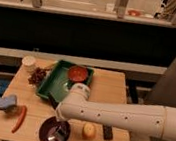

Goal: Wipe purple bowl with brush

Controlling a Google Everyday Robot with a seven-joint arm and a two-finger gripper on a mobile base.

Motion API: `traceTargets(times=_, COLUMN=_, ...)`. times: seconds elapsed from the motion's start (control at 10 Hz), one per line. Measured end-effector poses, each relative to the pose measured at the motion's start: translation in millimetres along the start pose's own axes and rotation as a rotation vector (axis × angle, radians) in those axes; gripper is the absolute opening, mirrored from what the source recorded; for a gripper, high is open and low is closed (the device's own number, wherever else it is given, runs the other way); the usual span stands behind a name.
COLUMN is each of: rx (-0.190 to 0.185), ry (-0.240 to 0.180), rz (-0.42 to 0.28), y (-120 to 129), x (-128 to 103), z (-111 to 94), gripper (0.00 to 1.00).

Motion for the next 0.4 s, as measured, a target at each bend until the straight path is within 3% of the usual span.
traceTargets(times=0.4, rx=-0.031, ry=0.03, rz=0.014, y=20.0, x=23.0, z=5.3, gripper=0.0)
